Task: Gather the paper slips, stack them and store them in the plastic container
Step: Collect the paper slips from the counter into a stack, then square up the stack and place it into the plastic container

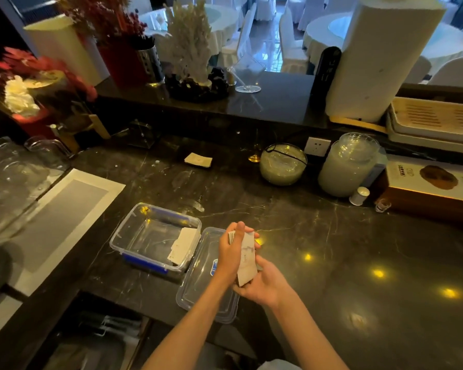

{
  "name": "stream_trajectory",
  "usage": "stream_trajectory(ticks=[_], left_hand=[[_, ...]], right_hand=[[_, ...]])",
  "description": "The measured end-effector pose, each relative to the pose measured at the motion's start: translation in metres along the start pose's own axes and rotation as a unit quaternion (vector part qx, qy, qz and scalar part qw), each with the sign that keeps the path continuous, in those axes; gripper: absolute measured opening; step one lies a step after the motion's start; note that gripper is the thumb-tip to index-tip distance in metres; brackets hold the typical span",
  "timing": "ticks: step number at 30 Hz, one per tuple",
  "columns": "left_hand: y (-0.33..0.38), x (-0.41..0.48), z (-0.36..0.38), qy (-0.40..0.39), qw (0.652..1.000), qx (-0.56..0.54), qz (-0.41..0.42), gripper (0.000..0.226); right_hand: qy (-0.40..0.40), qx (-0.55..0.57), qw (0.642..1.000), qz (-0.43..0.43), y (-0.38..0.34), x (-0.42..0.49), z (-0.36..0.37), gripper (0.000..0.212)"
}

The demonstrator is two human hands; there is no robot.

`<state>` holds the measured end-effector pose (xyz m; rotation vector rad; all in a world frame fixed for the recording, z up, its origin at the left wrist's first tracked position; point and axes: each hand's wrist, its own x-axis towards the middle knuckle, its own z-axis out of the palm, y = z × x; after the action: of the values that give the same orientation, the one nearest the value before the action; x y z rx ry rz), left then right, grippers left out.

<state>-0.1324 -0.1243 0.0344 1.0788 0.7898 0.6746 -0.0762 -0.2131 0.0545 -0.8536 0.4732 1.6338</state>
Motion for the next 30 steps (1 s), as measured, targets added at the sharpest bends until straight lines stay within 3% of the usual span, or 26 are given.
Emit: stream_trajectory(ticks=[3, 6, 8, 9, 11, 13, 16, 20, 22, 26, 30], left_hand=[[0.001, 0.006, -0.011, -0.001, 0.998, 0.054, 0.016, 0.042], [0.008, 0.017, -0.032, -0.026, 0.995, 0.093, 0.036, 0.024], [0.012, 0.028, -0.051, -0.061, 0.991, 0.112, 0.034, 0.018], [0.017, 0.031, -0.060, -0.075, 0.990, 0.116, 0.023, 0.028], [0.029, 0.039, -0.076, -0.097, 0.987, 0.129, 0.000, 0.048], [0.040, 0.053, -0.092, -0.111, 0.980, 0.163, 0.005, 0.051], [0.060, 0.081, -0.116, -0.115, 0.962, 0.244, 0.034, 0.036], [0.085, 0.121, -0.148, -0.122, 0.967, 0.221, 0.036, 0.012], [0.100, 0.141, -0.161, -0.075, 0.976, 0.199, 0.037, 0.006], [0.109, 0.187, -0.192, -0.008, 0.977, 0.210, 0.040, 0.012], [0.084, 0.232, -0.224, 0.018, 0.965, 0.256, -0.041, 0.006]], right_hand=[[0.028, 0.035, 0.999, -0.005, 0.000, 0.015, 0.019, 0.037], [0.016, 0.000, 0.999, -0.037, 0.002, 0.028, 0.026, 0.032], [0.060, -0.034, 0.993, -0.100, -0.004, 0.039, 0.033, 0.033], [0.101, -0.073, 0.981, -0.148, -0.008, 0.046, 0.036, 0.034], [0.188, -0.151, 0.942, -0.235, -0.014, 0.058, 0.047, 0.030], [0.257, -0.250, 0.882, -0.305, -0.019, 0.067, 0.069, 0.025], [0.306, -0.345, 0.786, -0.411, -0.019, 0.092, 0.109, 0.022], [0.312, -0.363, 0.724, -0.496, -0.013, 0.134, 0.163, 0.016], [0.304, -0.355, 0.719, -0.515, -0.011, 0.156, 0.189, 0.018], [0.265, -0.293, 0.763, -0.511, -0.012, 0.208, 0.223, 0.015], [0.299, -0.301, 0.776, -0.467, -0.015, 0.273, 0.230, 0.009]])
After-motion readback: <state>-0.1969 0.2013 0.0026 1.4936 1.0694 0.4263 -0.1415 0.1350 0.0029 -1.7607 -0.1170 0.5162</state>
